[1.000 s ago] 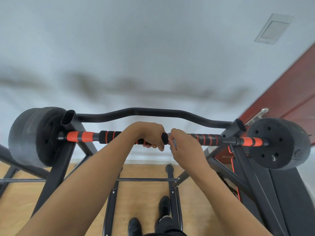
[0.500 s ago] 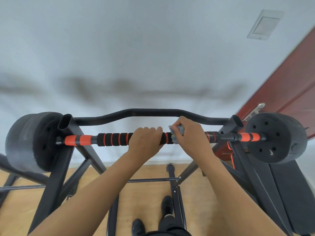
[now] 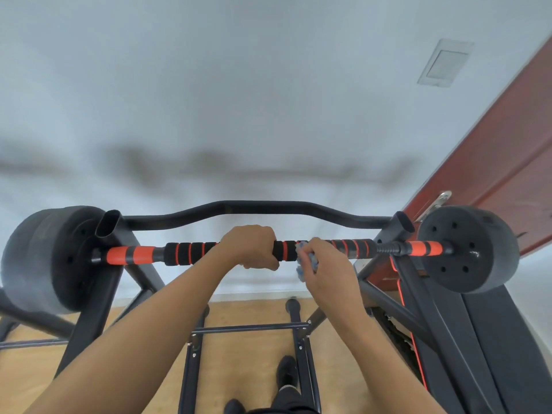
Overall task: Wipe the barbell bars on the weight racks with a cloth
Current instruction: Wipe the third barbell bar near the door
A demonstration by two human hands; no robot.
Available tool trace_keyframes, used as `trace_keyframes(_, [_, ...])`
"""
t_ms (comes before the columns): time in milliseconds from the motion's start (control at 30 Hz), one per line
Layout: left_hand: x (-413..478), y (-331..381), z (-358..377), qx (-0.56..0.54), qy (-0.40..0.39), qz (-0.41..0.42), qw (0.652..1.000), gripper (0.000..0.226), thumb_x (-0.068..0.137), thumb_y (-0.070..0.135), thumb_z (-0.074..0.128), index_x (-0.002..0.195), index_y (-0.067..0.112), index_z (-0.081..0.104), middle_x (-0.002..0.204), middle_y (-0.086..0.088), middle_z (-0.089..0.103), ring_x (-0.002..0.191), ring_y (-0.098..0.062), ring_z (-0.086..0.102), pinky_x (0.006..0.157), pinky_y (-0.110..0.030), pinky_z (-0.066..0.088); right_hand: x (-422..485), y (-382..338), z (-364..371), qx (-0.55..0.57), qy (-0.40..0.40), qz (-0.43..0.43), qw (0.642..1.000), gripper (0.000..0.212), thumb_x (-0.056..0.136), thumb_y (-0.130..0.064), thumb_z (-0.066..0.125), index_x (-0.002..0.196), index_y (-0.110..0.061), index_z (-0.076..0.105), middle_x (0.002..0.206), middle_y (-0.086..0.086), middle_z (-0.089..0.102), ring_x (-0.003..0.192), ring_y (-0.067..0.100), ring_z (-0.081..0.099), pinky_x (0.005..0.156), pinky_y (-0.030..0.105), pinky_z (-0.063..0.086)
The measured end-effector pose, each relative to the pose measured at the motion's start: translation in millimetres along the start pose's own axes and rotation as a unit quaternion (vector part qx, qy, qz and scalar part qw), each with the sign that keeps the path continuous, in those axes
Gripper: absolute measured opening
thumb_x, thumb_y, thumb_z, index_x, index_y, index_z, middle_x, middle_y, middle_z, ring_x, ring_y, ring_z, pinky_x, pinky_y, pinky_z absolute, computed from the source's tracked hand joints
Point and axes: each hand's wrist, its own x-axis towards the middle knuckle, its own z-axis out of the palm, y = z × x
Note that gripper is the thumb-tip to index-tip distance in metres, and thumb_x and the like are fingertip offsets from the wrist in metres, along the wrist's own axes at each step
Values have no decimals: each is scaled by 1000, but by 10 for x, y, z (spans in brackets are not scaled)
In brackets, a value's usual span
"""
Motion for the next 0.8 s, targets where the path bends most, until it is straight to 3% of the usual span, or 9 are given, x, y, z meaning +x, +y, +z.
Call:
trace_keyframes(67, [57, -25, -78, -77, -79, -2, 994, 23, 80, 36, 76, 91, 21, 62, 64, 0, 65, 51, -17, 63, 60, -30, 56, 161, -32, -96, 33, 35, 11, 999, 22, 102, -39, 56, 85, -25, 53, 75, -13, 60, 69, 9, 60, 60, 23, 49])
trace_keyframes(133, [80, -38, -139, -129, -125, -4, 984, 23, 82, 33, 77, 94, 17, 66, 63, -1, 66, 50, -18, 61, 59, -30, 56, 342, -57, -128, 11, 15, 18, 1000, 21, 102, -40, 55, 88, -24, 55, 78, -11, 63, 73, 9, 61, 63, 25, 51])
trace_keyframes(233, [96, -51, -206, -157, -172, -4, 973, 20, 83, 30, 76, 90, 12, 70, 63, -2, 66, 52, -18, 59, 60, -30, 55, 431, -96, -39, -73, -51, 15, 996, 16, 102, -35, 51, 95, -21, 54, 88, -6, 62, 80, 15, 59, 68, 32, 52])
trace_keyframes(400, [90, -52, -272, -178, -215, 1, 960, 24, 86, 32, 80, 92, 11, 71, 69, -3, 69, 57, -19, 63, 65, -32, 58, 215, -71, 45, -66, -38, -4, 997, 14, 103, -28, 49, 90, -22, 47, 76, -9, 52, 68, 14, 54, 59, 31, 51])
trace_keyframes(500, [33, -24, -216, -155, -122, 38, 980, 37, 83, 49, 83, 98, 17, 72, 75, 3, 76, 66, -16, 74, 72, -31, 63, 111, -36, -9, -53, -60, 0, 997, 11, 101, -30, 52, 92, -24, 51, 80, -8, 58, 72, 15, 59, 65, 37, 55])
trace_keyframes(567, [-68, 11, -130, -31, 31, 62, 997, 43, 80, 63, 79, 95, 25, 66, 77, 8, 69, 72, -13, 68, 67, -29, 56, 99, -29, -97, -19, -65, 8, 998, 12, 101, -34, 55, 92, -26, 54, 84, -9, 61, 77, 12, 59, 68, 34, 54])
trace_keyframes(633, [-171, 45, 9, 86, 144, 62, 984, 42, 86, 68, 69, 96, 29, 59, 79, 10, 61, 74, -13, 62, 66, -28, 49, 165, -28, -175, 13, -29, 1, 999, 18, 101, -37, 56, 89, -25, 54, 82, -11, 60, 76, 9, 58, 66, 28, 50])
trace_keyframes(733, [-233, 68, 240, 126, 198, 54, 971, 40, 97, 64, 57, 110, 25, 56, 85, 7, 64, 74, -16, 63, 70, -30, 53, 267, -89, -92, 1, -21, -18, 1000, 18, 102, -37, 54, 91, -23, 54, 83, -10, 59, 78, 9, 58, 68, 24, 50])
trace_keyframes(800, [-197, 63, 268, 147, 214, 39, 965, 36, 102, 58, 52, 106, 23, 59, 80, 6, 62, 68, -15, 62, 66, -28, 51, 271, -135, 68, -18, -29, -28, 999, 13, 103, -33, 52, 95, -23, 52, 86, -9, 56, 79, 12, 59, 69, 29, 52])
